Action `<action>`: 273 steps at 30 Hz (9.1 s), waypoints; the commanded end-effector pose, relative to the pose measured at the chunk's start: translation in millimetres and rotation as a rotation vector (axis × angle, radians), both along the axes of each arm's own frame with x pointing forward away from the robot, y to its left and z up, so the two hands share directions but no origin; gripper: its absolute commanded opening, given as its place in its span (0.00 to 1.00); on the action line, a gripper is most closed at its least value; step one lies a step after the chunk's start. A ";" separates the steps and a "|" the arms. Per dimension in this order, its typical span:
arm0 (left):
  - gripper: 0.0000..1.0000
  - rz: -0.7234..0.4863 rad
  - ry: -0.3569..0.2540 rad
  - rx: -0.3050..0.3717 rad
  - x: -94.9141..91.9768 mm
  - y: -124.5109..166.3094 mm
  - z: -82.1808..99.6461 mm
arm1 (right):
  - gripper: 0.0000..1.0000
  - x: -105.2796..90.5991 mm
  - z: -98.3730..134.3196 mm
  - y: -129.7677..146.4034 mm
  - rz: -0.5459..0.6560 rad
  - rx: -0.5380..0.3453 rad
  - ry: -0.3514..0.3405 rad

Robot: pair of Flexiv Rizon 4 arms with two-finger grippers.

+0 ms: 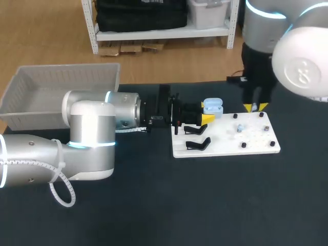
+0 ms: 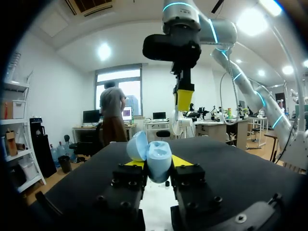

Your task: Pick up each earbud case from the left stands, insert the matching earbuds, close the lid, and place the case in the box.

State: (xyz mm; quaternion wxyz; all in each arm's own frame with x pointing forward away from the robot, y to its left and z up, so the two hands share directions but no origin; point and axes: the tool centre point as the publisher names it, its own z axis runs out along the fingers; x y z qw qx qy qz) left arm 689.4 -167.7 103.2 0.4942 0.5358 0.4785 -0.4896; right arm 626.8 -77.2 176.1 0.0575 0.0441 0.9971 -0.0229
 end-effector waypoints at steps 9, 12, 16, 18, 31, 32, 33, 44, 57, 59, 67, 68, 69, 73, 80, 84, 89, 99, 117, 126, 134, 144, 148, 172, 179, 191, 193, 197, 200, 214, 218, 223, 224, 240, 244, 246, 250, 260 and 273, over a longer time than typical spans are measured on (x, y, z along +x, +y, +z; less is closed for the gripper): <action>0.00 0.005 -0.003 -0.003 -1.3 0.0 -0.6 | 0.00 19.0 -1.6 35.5 -0.310 0.018 0.104; 0.00 0.005 -0.003 -0.003 -1.3 0.0 -0.6 | 0.00 19.0 -1.6 35.5 -0.310 0.018 0.104; 0.00 0.005 -0.003 -0.003 -1.3 0.0 -0.6 | 0.00 19.0 -1.6 35.5 -0.310 0.018 0.104; 0.00 0.005 -0.003 -0.003 -1.3 0.0 -0.6 | 0.00 19.0 -1.6 35.5 -0.310 0.018 0.104; 0.00 0.005 -0.003 -0.003 -1.3 0.0 -0.6 | 0.00 27.3 9.0 52.0 -0.467 -0.005 0.075; 0.00 0.005 -0.003 -0.003 -1.3 0.0 -0.6 | 0.00 28.8 10.6 53.5 -0.499 -0.005 0.079; 0.00 0.005 -0.003 -0.003 -1.3 0.0 -0.6 | 0.00 29.1 11.4 54.4 -0.516 -0.017 0.091; 0.00 0.005 -0.003 -0.003 -1.3 0.0 -0.6 | 0.00 36.1 7.4 67.8 -0.558 -0.044 0.119; 0.00 0.005 -0.003 -0.003 -1.3 0.0 -0.6 | 0.00 41.9 0.4 70.7 -0.589 -0.059 0.148; 0.00 0.005 -0.003 -0.003 -1.3 0.0 -0.6 | 0.00 42.9 -1.5 71.0 -0.590 -0.061 0.150; 0.00 0.005 -0.003 -0.003 -1.3 0.0 -0.6 | 0.00 46.3 -7.0 72.5 -0.593 -0.063 0.156; 0.00 0.005 -0.003 -0.003 -1.3 0.0 -0.6 | 0.00 46.6 -7.7 72.5 -0.593 -0.064 0.156; 0.00 0.005 -0.003 -0.003 -1.3 0.0 -0.6 | 0.00 47.0 -8.2 72.5 -0.592 -0.064 0.157; 0.00 0.005 -0.003 -0.003 -1.3 0.0 -0.6 | 0.00 48.9 -10.8 71.8 -0.595 -0.065 0.162; 0.00 0.005 -0.003 -0.003 -1.3 0.0 -0.6 | 0.00 50.8 -14.1 71.3 -0.597 -0.067 0.165; 0.00 0.005 -0.003 -0.003 -1.3 0.0 -0.6 | 0.00 52.4 -15.3 71.6 -0.596 -0.067 0.166; 0.00 0.005 -0.003 -0.003 -1.3 0.0 -0.6 | 0.00 53.9 -17.1 71.8 -0.596 -0.068 0.167; 0.00 0.005 -0.003 -0.003 -1.3 0.0 -0.6 | 0.00 56.1 -21.4 69.8 -0.602 -0.080 0.176; 0.00 0.005 -0.003 -0.003 -1.3 0.0 -0.6 | 0.00 57.0 -29.6 66.8 -0.618 -0.098 0.198; 0.00 0.005 -0.003 -0.003 -1.3 0.0 -0.6 | 0.02 55.5 -33.1 66.6 -0.615 -0.093 0.207; 0.00 0.005 -0.003 -0.003 -1.3 0.0 -0.6 | 0.50 47.0 -15.4 56.4 -0.626 -0.024 0.201; 0.00 0.005 -0.003 -0.003 -1.3 0.0 -0.6 | 0.37 30.9 9.6 6.3 -0.465 0.265 0.134; 0.00 0.005 -0.003 -0.003 -1.3 0.0 -0.6 | 0.41 28.5 1.9 -11.5 -0.338 0.329 0.113; 0.00 0.000 0.005 -0.008 -17.7 3.0 -5.6 | 0.52 44.2 -63.2 -42.4 -0.159 0.417 0.001; 0.00 0.007 0.008 0.014 -32.7 16.8 -7.8 | 0.50 44.6 -71.8 -28.9 -0.111 0.409 -0.011; 0.00 0.008 0.011 0.021 -42.5 26.2 -9.4 | 0.49 53.8 -95.8 -8.8 -0.103 0.270 -0.023; 0.00 0.008 0.011 0.021 -42.5 26.2 -9.4 | 0.49 55.2 -98.4 -6.4 -0.125 0.255 -0.018; 0.00 0.008 0.011 0.021 -42.5 26.2 -9.4 | 0.49 58.8 -105.6 -3.2 -0.153 0.227 -0.010; 0.00 0.008 0.011 0.021 -42.5 26.2 -9.4 | 0.47 63.0 -110.8 -1.9 -0.171 0.208 0.005; 0.00 0.008 0.011 0.021 -42.5 26.2 -9.4 | 0.40 79.7 -131.4 -9.7 -0.207 0.157 0.041; 0.00 0.008 0.011 0.021 -42.5 26.2 -9.4 | 0.36 82.5 -135.5 -14.2 -0.214 0.150 0.048; 0.00 0.008 0.011 0.021 -42.5 26.2 -9.4 | 0.35 84.2 -137.4 -16.5 -0.214 0.147 0.053; 0.00 0.008 0.011 0.021 -42.5 26.2 -9.4 | 0.35 84.3 -137.5 -16.5 -0.213 0.148 0.055; 0.00 0.008 0.011 0.021 -42.5 26.2 -9.4 | 0.31 84.7 -143.7 -17.1 -0.198 0.158 0.081; 0.00 0.008 0.011 0.021 -42.5 26.2 -9.4 | 0.31 85.5 -145.6 -16.7 -0.195 0.159 0.085; 0.00 0.008 0.011 0.021 -42.5 26.2 -9.4 | 0.30 86.0 -145.9 -16.5 -0.195 0.161 0.088; 0.00 0.008 0.011 0.021 -42.5 26.2 -9.4 | 0.25 86.7 -146.4 -15.6 -0.194 0.162 0.092; 0.00 0.008 0.011 0.021 -42.5 26.2 -9.4 | 0.00 87.1 -146.1 -13.6 -0.194 0.162 0.099; 0.00 0.008 0.011 0.021 -42.5 26.2 -9.4 | 0.00 72.6 -106.6 -16.8 -0.199 0.145 0.057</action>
